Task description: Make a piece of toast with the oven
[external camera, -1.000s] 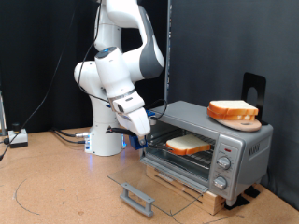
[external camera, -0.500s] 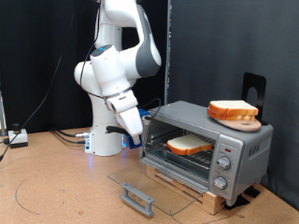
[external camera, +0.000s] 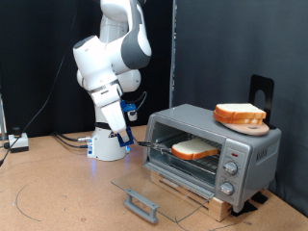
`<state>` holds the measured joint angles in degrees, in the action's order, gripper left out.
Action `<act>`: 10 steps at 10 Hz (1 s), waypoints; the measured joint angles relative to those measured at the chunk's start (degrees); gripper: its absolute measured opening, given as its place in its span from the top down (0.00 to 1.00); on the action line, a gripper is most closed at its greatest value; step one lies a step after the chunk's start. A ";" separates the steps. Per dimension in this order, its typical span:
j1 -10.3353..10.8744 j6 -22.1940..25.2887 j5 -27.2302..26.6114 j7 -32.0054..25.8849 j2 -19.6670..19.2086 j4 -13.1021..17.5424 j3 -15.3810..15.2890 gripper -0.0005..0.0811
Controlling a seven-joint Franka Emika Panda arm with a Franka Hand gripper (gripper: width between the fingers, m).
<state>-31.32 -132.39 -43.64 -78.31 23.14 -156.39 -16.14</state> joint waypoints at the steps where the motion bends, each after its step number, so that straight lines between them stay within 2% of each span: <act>1: 0.88 4.96 -2.80 -4.25 1.17 0.60 1.70 0.43; 2: 1.59 10.48 -5.04 -8.53 2.84 1.33 3.95 0.43; 4: 1.83 19.29 -5.66 -12.11 6.16 2.63 6.80 0.43; 7: 1.74 24.42 -4.83 -9.83 11.52 3.40 7.68 0.43; 8: 1.74 24.38 -4.84 -9.86 11.30 3.31 7.68 0.43; 9: 2.08 27.37 -5.67 -10.80 11.17 3.32 7.99 0.43; 10: 3.02 32.65 -6.39 -12.77 11.20 3.46 8.50 0.43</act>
<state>-28.31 -99.73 -50.03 -91.08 34.35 -152.93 -7.63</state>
